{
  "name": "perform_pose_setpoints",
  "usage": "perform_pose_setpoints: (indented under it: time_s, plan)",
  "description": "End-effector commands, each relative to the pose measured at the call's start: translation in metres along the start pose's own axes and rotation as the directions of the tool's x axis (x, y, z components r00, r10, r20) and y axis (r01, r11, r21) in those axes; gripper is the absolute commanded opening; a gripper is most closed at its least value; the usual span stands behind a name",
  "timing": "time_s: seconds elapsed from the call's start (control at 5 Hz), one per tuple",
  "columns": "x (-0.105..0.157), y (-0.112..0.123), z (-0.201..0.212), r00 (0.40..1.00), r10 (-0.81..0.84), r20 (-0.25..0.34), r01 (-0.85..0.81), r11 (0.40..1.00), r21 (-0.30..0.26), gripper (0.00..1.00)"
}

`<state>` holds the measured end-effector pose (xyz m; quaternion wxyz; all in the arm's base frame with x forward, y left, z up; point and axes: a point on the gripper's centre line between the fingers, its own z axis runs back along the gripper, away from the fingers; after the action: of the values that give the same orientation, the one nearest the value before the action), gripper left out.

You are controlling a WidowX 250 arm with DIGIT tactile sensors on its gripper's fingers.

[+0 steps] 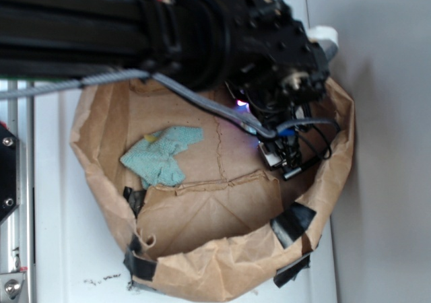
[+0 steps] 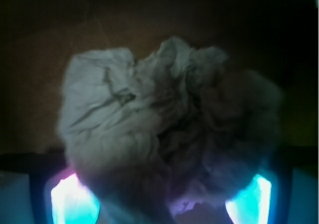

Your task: Grab the white paper.

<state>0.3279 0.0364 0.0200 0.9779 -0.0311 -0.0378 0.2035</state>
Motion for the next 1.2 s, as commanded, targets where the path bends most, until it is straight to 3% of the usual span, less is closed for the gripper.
perform_pose_setpoints:
  time_s: [0.0, 0.2, 0.6, 0.8, 1.0]
  plan:
    - [0.010, -0.002, -0.008, 0.999, -0.012, 0.049, 0.010, 0.999, 0.050, 0.00]
    - [0.007, -0.001, -0.004, 0.998, -0.013, 0.059, 0.010, 0.998, 0.058, 0.00]
    - [-0.016, 0.015, 0.055, 0.993, -0.022, 0.118, 0.032, 0.996, -0.084, 0.00]
    - [-0.033, 0.027, 0.080, 0.992, -0.033, 0.123, 0.051, 0.987, -0.150, 0.00]
    - [-0.047, 0.034, 0.097, 0.995, -0.057, 0.084, 0.073, 0.976, -0.206, 0.00]
